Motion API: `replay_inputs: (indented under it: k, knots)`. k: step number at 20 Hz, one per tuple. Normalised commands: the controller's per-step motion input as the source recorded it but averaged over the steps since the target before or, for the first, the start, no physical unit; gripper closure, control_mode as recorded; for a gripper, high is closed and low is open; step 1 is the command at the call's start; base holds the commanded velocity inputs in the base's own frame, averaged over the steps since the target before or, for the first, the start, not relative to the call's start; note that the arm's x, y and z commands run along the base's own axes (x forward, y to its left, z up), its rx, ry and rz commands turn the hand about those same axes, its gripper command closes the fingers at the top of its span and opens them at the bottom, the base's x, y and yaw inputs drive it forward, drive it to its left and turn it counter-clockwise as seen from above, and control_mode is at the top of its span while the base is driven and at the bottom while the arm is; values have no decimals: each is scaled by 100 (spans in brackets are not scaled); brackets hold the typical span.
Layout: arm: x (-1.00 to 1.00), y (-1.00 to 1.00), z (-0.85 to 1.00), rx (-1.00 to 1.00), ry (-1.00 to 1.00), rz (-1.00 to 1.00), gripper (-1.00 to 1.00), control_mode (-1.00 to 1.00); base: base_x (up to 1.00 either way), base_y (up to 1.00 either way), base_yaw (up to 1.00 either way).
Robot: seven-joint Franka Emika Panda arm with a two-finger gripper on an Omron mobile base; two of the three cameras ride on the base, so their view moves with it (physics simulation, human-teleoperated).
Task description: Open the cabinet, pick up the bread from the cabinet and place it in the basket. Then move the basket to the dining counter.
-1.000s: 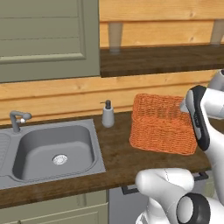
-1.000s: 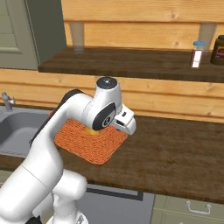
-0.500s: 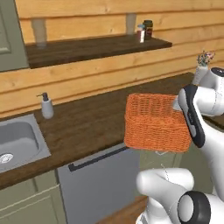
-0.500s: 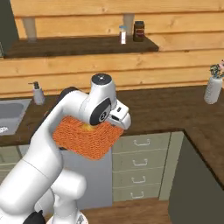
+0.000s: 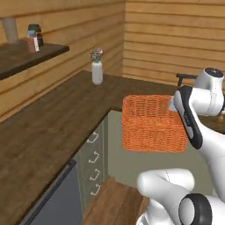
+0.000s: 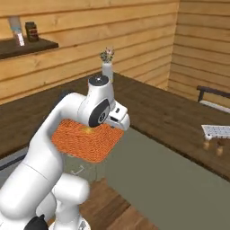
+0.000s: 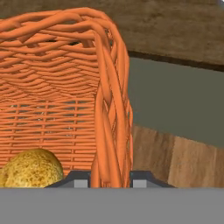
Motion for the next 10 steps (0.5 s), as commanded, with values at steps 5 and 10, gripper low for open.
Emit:
replay_inputs:
  k: [5, 10]
  knots:
    - [0, 0, 0, 0, 0, 0, 100, 100, -1, 0, -98]
    - [0, 0, 0, 0, 0, 0, 100, 100, 47, 47, -57]
